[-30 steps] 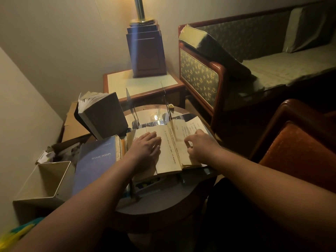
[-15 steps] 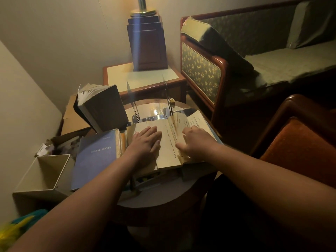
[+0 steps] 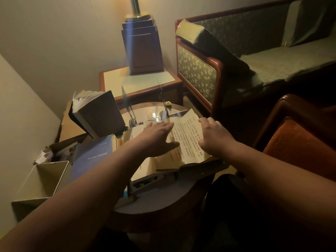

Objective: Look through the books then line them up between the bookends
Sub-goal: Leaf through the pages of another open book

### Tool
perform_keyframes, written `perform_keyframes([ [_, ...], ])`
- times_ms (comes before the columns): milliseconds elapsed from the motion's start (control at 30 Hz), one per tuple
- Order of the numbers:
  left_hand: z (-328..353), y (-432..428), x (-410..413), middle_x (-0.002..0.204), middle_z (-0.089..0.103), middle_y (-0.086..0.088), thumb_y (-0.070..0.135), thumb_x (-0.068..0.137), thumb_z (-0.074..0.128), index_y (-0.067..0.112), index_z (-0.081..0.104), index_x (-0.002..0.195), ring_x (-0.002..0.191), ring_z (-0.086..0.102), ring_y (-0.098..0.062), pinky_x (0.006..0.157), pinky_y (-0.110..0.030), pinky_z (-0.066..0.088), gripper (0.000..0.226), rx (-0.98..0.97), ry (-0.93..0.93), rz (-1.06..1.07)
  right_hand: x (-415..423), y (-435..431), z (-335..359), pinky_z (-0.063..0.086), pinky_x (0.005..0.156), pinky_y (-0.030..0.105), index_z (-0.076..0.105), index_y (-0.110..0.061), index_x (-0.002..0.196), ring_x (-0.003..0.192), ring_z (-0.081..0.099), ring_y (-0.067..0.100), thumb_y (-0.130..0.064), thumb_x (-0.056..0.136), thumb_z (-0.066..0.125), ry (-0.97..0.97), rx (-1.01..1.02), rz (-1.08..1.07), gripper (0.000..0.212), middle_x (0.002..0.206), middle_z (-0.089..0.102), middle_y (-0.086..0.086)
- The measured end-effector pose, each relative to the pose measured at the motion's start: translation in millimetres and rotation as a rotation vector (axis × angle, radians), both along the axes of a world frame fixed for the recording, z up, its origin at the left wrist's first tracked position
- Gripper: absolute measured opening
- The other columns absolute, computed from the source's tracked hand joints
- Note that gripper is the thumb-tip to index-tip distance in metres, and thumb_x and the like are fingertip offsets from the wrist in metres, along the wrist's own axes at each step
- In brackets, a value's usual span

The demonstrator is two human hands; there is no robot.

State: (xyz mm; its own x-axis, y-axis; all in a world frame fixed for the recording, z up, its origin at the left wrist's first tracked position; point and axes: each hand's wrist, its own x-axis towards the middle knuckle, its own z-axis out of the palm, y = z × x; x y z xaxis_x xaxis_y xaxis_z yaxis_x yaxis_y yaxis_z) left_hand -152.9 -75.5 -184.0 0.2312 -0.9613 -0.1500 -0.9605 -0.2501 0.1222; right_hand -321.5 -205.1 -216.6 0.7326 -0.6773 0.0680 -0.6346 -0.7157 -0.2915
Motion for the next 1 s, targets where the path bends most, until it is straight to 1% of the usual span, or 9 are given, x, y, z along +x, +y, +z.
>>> perform_keyframes([
  [100, -8.8, -5.3, -6.4, 0.162, 0.020, 0.002, 0.058, 0.086, 0.059, 0.022, 0.018, 0.155, 0.148, 0.019, -0.022, 0.121, -0.045, 0.016, 0.088, 0.076, 0.022, -0.043, -4.6, 4.7, -9.6, 0.052, 0.094, 0.036, 0.039, -0.016, 0.142, 0.115, 0.047, 0.023, -0.021, 0.087, 0.066, 0.055, -0.100, 0.056, 0.061, 0.132, 0.046, 0.008],
  [167, -17.5, -5.4, -5.2, 0.163, 0.013, 0.007, 0.060, 0.086, 0.058, 0.027, 0.017, 0.155, 0.147, 0.023, -0.023, 0.120, -0.049, 0.019, 0.086, 0.135, 0.090, -0.020, -6.6, 7.6, -15.3, 0.047, 0.099, 0.037, 0.042, -0.016, 0.140, 0.120, 0.045, 0.026, -0.022, 0.086, 0.067, 0.083, -0.177, 0.087, 0.060, 0.137, 0.044, 0.009],
  [267, -28.2, -3.1, -0.7, 0.163, 0.004, 0.015, 0.063, 0.087, 0.054, 0.035, 0.014, 0.155, 0.145, 0.026, -0.024, 0.117, -0.051, 0.022, 0.084, 0.144, 0.165, -0.008, -8.1, 12.8, -20.2, 0.041, 0.107, 0.041, 0.041, -0.015, 0.143, 0.129, 0.039, 0.029, -0.021, 0.085, 0.069, 0.104, -0.188, 0.112, 0.064, 0.144, 0.038, 0.011],
  [467, -36.5, -7.5, 2.3, 0.163, -0.010, 0.009, 0.079, 0.080, 0.045, 0.037, 0.003, 0.155, 0.150, 0.005, -0.027, 0.121, -0.050, 0.008, 0.096, 0.220, 0.059, 0.016, -5.7, 19.7, -24.6, 0.046, 0.104, 0.039, 0.041, -0.011, 0.147, 0.135, 0.041, 0.029, -0.018, 0.093, 0.066, 0.033, -0.015, 0.284, 0.061, 0.146, 0.041, 0.011],
  [567, -40.0, -10.7, 3.2, 0.162, -0.018, 0.007, 0.081, 0.077, 0.044, 0.032, -0.006, 0.155, 0.150, -0.011, -0.025, 0.120, -0.051, -0.007, 0.105, 0.244, 0.065, 0.046, -4.1, 19.8, -35.3, 0.037, 0.113, 0.039, 0.041, -0.008, 0.148, 0.139, 0.040, 0.030, -0.019, 0.098, 0.059, -0.031, 0.086, 0.294, 0.054, 0.151, 0.042, 0.013],
  [667, -43.3, -12.4, 1.6, 0.161, -0.020, 0.006, 0.083, 0.076, 0.041, 0.028, -0.013, 0.154, 0.149, -0.014, -0.023, 0.119, -0.053, -0.009, 0.110, 0.239, 0.044, 0.036, -8.9, 19.7, -44.0, 0.010, 0.121, 0.036, 0.025, -0.010, 0.157, 0.153, 0.014, 0.027, -0.043, 0.106, 0.037, 0.063, 0.182, 0.303, 0.062, 0.165, 0.020, 0.010],
  [767, -46.7, -11.2, 3.1, 0.161, -0.021, 0.005, 0.090, 0.066, 0.038, 0.027, -0.016, 0.153, 0.150, -0.012, -0.021, 0.120, -0.049, -0.007, 0.121, 0.222, 0.065, 0.068, -16.3, 21.8, -48.0, -0.012, 0.117, 0.032, -0.003, -0.014, 0.161, 0.153, -0.013, 0.019, -0.066, 0.098, 0.015, 0.260, 0.143, 0.350, 0.083, 0.168, -0.011, 0.005],
  [867, -44.7, -11.4, 6.6, 0.161, -0.020, 0.006, 0.092, 0.062, 0.040, 0.029, -0.014, 0.154, 0.150, -0.010, -0.021, 0.119, -0.047, -0.004, 0.124, 0.222, 0.078, 0.077, -16.9, 23.3, -48.1, -0.019, 0.116, 0.033, -0.018, -0.014, 0.157, 0.150, -0.024, 0.016, -0.072, 0.093, 0.008, 0.331, 0.145, 0.358, 0.090, 0.164, -0.025, 0.005],
  [1000, -32.8, -15.5, 6.4, 0.163, -0.013, 0.005, 0.084, 0.069, 0.053, 0.028, -0.009, 0.155, 0.151, -0.009, -0.023, 0.119, -0.050, -0.002, 0.120, 0.271, 0.071, 0.045, -13.7, 22.2, -47.1, -0.018, 0.119, 0.037, -0.022, -0.014, 0.156, 0.149, -0.027, 0.017, -0.073, 0.094, 0.008, 0.371, 0.183, 0.345, 0.090, 0.163, -0.029, 0.005],
])
